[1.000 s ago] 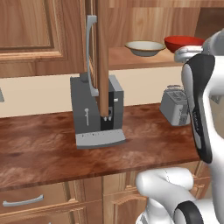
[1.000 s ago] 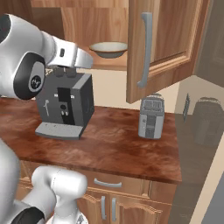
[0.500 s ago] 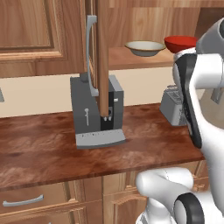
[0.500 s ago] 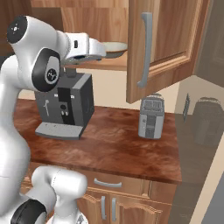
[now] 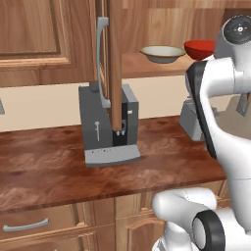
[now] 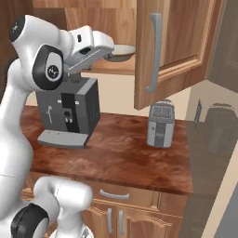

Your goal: Move the bowls from the cabinet to the plates on the dining table.

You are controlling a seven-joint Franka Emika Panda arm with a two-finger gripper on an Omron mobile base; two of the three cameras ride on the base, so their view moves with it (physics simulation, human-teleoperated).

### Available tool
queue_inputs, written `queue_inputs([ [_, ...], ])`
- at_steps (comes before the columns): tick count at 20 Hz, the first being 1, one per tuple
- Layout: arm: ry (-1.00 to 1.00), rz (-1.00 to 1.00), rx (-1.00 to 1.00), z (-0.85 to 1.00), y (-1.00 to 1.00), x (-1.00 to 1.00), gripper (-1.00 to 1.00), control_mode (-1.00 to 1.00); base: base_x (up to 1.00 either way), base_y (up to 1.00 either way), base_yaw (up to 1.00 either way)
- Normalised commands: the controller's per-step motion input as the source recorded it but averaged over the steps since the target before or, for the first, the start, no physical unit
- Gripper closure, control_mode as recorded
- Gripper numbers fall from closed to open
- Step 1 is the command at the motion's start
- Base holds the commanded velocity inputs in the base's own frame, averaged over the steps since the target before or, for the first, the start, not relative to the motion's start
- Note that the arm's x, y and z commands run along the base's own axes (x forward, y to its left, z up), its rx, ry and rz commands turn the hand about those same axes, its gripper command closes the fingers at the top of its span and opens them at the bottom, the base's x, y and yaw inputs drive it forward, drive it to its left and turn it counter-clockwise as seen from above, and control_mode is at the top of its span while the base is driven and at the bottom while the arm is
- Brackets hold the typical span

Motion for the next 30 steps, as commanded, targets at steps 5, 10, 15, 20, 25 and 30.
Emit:
queue_inputs([
  [5, 0.02, -0.08, -0.22, 0.0, 0.0, 0.21, -1.0, -1.0, 0.0, 0.0, 0.0],
  [10, 0.0, -0.14, -0.22, 0.0, 0.0, 0.34, -1.0, -1.0, 0.0, 0.0, 0.0],
  [15, 0.0, -0.21, -0.17, 0.0, -0.09, 0.15, -1.0, -1.0, 0.0, 0.0, 0.0],
  [20, 0.0, -0.24, -0.12, 0.0, -0.05, 0.09, -1.0, -1.0, 0.0, 0.0, 0.0],
  [25, 0.04, -0.26, -0.06, 0.0, 0.0, 0.03, -1.0, -1.0, 0.0, 0.0, 0.0],
  [30, 0.01, -0.21, -0.01, 0.0, -0.05, -0.04, -1.0, -1.0, 0.0, 0.0, 0.0],
])
